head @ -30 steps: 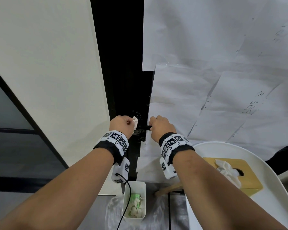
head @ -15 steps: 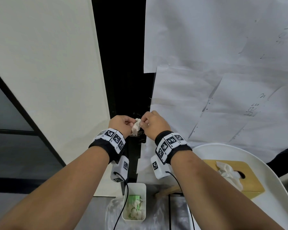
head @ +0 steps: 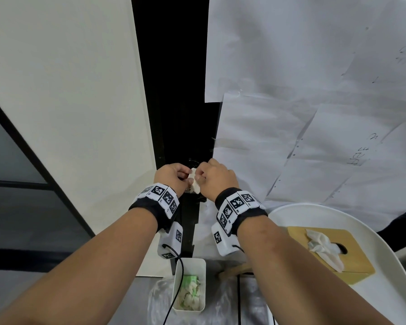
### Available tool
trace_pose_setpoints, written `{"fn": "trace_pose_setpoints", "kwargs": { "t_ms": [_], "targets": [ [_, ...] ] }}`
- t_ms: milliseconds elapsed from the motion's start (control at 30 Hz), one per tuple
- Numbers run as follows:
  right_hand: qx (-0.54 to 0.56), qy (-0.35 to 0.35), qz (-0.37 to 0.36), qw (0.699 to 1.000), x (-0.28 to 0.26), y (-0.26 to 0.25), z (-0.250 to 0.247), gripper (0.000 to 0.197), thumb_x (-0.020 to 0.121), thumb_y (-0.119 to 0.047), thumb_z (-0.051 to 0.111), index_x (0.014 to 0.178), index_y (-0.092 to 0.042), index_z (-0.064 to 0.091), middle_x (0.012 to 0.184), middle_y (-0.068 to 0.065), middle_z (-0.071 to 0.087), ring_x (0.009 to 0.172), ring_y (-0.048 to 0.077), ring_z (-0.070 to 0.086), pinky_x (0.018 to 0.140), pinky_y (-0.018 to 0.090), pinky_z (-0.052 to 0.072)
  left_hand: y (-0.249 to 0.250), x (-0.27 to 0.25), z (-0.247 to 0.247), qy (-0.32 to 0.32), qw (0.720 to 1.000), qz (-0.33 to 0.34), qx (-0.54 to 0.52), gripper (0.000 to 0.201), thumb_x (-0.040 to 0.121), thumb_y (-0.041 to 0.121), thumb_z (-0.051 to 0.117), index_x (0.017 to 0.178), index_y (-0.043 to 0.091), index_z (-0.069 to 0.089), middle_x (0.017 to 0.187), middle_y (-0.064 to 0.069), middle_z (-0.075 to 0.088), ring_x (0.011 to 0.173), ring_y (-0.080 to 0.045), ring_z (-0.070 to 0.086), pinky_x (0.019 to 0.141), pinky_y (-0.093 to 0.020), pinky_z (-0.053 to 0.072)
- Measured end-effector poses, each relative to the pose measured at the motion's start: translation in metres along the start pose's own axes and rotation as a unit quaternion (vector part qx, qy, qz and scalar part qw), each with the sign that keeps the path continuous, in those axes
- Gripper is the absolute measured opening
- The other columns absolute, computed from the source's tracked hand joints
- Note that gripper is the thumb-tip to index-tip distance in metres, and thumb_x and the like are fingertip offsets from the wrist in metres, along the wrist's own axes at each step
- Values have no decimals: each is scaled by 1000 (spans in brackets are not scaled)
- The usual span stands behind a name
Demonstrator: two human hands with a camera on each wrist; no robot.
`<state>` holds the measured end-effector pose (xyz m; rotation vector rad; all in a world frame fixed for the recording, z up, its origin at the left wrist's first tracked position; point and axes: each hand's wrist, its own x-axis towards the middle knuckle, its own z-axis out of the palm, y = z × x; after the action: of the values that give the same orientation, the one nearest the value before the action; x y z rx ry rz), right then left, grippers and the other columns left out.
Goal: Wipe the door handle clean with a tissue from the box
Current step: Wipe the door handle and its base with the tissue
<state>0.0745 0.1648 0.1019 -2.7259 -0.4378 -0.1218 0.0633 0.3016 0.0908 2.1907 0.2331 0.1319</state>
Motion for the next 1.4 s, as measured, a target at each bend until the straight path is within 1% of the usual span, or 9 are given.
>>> {"fn": "trace_pose_setpoints", "kwargs": {
  "t_ms": [100,333,533,633,967,1067,1133,1267,1400],
  "targets": [
    [-18,-7,7,1000,0,-2,1,14,91,-30,50,100,-24,59,103,-1,54,99,22,54,86,37,38,0,2,1,-14,1000,-1,22,20,79,15,74,97,24,70,96,4,70,85,-13,67,79,-22,52],
    [-37,-6,-10,999,-2,-6,-6,27,84,-21,55,110,-27,55,109,1,53,101,25,52,87,39,37,-5,6,-2,-33,999,3,24,24,82,8,69,102,21,72,100,2,70,90,-13,65,83,-23,52],
    [-111,-4,-32,993,-3,-10,2,25,91,-31,48,109,-22,62,109,2,53,104,25,49,86,40,35,-10,9,-1,-32,999,-14,-28,28,83,-1,65,101,19,71,99,-4,71,88,-21,70,85,-37,58],
    [-141,13,-44,989,-5,-9,3,28,86,-31,57,111,-19,61,110,2,52,104,25,47,86,39,34,-12,10,2,-32,999,-16,-28,26,84,2,65,96,24,72,95,-2,70,87,-22,70,84,-38,58],
    [-156,-33,-18,987,-15,7,-23,26,82,-19,57,106,-18,67,109,5,54,106,27,45,89,38,37,-9,13,3,-23,999,4,34,19,87,15,66,102,24,72,87,5,71,72,-9,66,73,-19,52],
    [-150,-34,-32,988,-13,0,-16,21,88,-27,56,98,-11,66,108,7,52,106,28,45,85,35,37,-5,16,2,-37,997,6,65,22,89,17,64,110,24,69,100,2,71,82,-11,65,81,-19,49],
    [-138,-23,-39,989,-12,-3,-10,15,86,-19,60,97,-8,62,109,10,50,106,29,45,79,33,36,-5,16,2,-49,996,2,71,26,90,16,63,115,21,67,107,0,71,93,-15,67,91,-23,49],
    [-118,-6,-46,992,-12,-5,-5,12,83,-4,58,95,-5,58,109,12,48,105,29,44,70,31,32,-9,14,5,-40,997,10,60,29,86,19,69,115,21,68,109,-1,72,98,-12,66,85,-14,42],
    [-99,-12,-38,994,-14,-1,-6,9,83,1,55,89,-6,55,106,13,46,99,29,46,66,32,37,-4,11,8,-4,998,4,61,28,82,22,73,110,21,71,104,-1,73,93,-12,67,81,-15,44]
  ]
}}
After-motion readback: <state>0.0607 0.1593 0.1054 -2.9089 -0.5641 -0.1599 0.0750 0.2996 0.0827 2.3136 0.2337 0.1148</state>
